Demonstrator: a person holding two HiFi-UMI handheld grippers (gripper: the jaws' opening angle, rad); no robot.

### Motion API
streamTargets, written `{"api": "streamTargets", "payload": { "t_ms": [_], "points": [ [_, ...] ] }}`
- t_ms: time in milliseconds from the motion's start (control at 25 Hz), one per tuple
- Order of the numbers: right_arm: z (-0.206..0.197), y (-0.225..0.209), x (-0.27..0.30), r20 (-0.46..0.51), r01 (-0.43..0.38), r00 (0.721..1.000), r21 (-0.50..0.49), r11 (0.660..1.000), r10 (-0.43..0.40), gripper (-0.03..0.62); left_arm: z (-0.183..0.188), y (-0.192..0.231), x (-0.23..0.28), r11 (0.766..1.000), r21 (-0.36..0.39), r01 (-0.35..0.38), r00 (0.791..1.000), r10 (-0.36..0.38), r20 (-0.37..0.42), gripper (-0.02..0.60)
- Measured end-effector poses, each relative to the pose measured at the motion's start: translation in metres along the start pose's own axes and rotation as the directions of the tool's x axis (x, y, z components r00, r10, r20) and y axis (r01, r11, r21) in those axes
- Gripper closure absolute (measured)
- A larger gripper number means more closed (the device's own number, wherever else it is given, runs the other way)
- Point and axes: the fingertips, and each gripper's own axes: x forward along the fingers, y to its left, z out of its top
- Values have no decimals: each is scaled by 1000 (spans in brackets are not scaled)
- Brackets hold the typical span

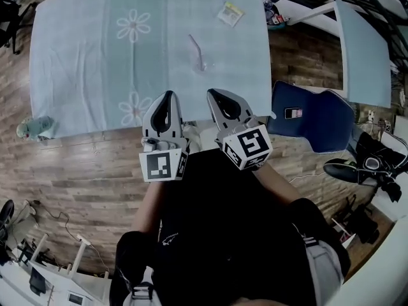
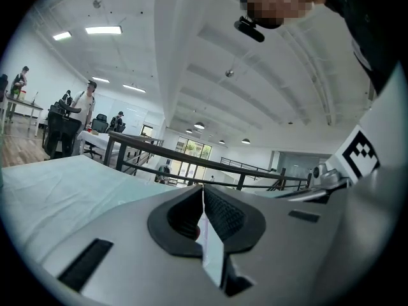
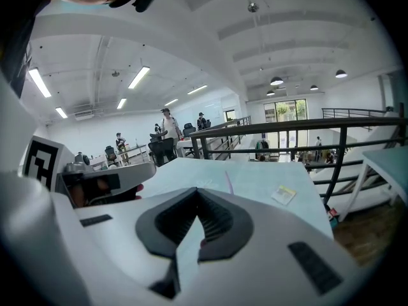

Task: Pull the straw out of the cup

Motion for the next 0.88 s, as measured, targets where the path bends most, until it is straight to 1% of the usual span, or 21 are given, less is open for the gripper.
{"api": "streamTargets", "payload": {
  "t_ms": [200,320,440,600,720,840,880],
  "points": [
    [0,-15,25,-25,-1,1000,12,1000,2,585,-1,6,12,1000,-3,-12,1000,12,-15,563],
    [-9,-22,41,-68,-18,998,-4,1000,18,585,-5,9,20,1000,-5,-21,999,21,-29,563],
    [-18,-30,51,-108,-20,994,4,1000,20,585,-10,9,29,1000,-11,-22,999,22,-47,563],
    [-26,-39,65,-143,-27,989,-7,1000,26,584,-11,9,41,999,-34,-13,999,12,-39,563],
    [-31,-47,74,-163,-32,986,-11,999,29,583,-14,11,51,999,-34,-21,999,20,-44,563],
    [-36,-56,84,-186,-33,982,0,999,32,565,-22,13,61,999,-43,-25,997,22,-79,563],
    [-38,-58,88,-196,-37,980,2,999,37,544,-23,15,65,999,-47,-26,996,23,-81,563]
  ]
}}
